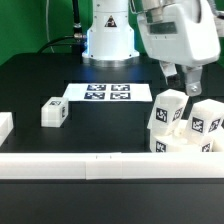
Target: Assemble stool
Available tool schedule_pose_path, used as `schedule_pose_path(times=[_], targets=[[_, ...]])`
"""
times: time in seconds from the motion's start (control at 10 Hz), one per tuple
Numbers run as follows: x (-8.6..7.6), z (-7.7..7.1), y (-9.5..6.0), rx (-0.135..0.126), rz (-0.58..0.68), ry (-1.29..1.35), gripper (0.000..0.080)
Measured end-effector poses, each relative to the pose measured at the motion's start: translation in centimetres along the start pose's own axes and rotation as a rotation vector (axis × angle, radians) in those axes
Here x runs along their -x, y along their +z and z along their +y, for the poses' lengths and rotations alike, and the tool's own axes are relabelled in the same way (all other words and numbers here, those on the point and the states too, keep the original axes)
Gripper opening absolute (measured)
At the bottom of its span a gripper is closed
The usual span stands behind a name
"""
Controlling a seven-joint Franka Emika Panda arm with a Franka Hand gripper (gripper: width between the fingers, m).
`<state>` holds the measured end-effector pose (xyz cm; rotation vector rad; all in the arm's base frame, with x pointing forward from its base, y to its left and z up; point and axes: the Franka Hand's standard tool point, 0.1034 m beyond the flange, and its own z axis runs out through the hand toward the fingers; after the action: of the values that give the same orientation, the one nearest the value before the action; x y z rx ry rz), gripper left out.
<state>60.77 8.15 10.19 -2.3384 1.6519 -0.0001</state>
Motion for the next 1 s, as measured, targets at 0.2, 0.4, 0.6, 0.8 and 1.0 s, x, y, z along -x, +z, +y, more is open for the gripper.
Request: schedule_pose_path(times=[0.2, 0.4, 0.6, 0.8, 1.0], targets=[[1.0, -0.2, 0.2, -0.002, -0.003, -0.143, 0.0649], [0.9, -0.1, 0.2, -0.002, -0.001, -0.292, 0.0649], [0.7, -0.1, 0.2, 0.005, 0.004, -0.425, 0.0649], [0.1, 0.3, 0.2, 0.024, 0.015, -0.654, 0.0649], [-0.8, 1.2, 0.1, 0.029, 0.042, -0.855, 0.0649]])
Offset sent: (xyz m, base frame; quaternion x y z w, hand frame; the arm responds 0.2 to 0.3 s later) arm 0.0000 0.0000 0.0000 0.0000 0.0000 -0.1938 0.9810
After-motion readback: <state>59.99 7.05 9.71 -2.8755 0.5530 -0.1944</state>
